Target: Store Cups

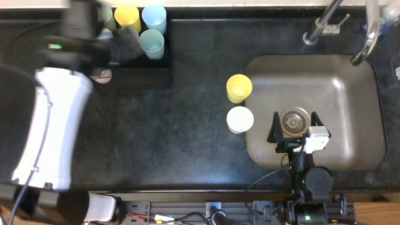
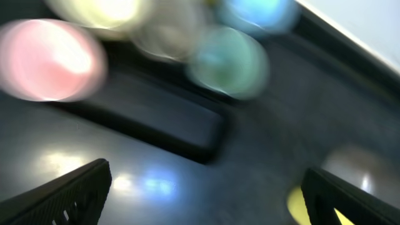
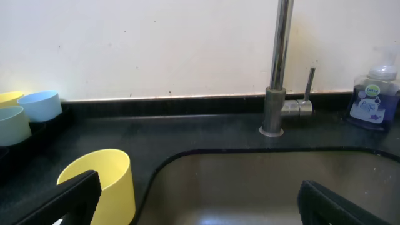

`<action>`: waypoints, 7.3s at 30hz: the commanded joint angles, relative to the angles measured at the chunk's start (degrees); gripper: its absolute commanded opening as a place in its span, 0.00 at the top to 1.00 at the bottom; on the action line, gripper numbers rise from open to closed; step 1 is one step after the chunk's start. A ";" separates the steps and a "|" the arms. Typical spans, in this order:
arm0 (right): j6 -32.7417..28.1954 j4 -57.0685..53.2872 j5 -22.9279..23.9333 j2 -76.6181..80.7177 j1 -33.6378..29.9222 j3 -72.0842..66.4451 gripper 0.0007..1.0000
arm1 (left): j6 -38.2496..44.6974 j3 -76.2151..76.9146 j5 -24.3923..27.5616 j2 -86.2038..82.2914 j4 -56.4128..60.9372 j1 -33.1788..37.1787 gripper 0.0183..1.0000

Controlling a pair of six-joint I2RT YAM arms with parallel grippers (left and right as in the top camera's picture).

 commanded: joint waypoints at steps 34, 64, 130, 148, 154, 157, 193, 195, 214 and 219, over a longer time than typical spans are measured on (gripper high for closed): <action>-0.37 0.26 -0.33 -0.42 -0.07 -0.76 0.00 | -14.60 0.09 -1.81 22.53 8.85 -31.06 0.00; -0.37 0.26 -0.33 -0.42 -0.07 -0.76 0.00 | -15.58 2.03 -1.46 23.91 11.06 -27.06 0.98; -0.37 0.26 -0.33 -0.42 -0.07 -0.76 0.00 | -20.65 3.32 -5.97 22.27 -8.85 12.66 0.93; -0.37 0.26 -0.33 -0.42 -0.07 -0.76 0.00 | -23.06 0.02 -7.17 23.85 -5.33 12.50 0.93; -0.37 0.26 -0.33 -0.42 -0.07 -0.76 0.00 | -23.12 -0.07 -7.04 23.85 -5.73 12.00 0.56; -0.37 0.26 -0.33 -0.42 -0.07 -0.76 0.00 | -23.12 -0.07 -7.04 23.82 -5.90 11.74 0.00; -0.37 0.26 -0.33 -0.42 -0.07 -0.76 0.00 | 22.45 -35.71 -9.53 -49.92 -3.45 7.91 0.00; -0.37 0.26 -0.33 -0.42 -0.07 -0.76 0.00 | 27.12 -46.71 -8.63 -57.66 5.75 8.22 0.00; -0.37 0.26 -0.33 -0.42 -0.07 -0.76 0.00 | 38.73 -95.23 -0.98 -92.21 63.47 8.22 0.00; -0.37 0.26 -0.33 -0.42 -0.07 -0.76 0.00 | 41.55 -95.23 -1.22 -92.21 55.01 8.22 0.00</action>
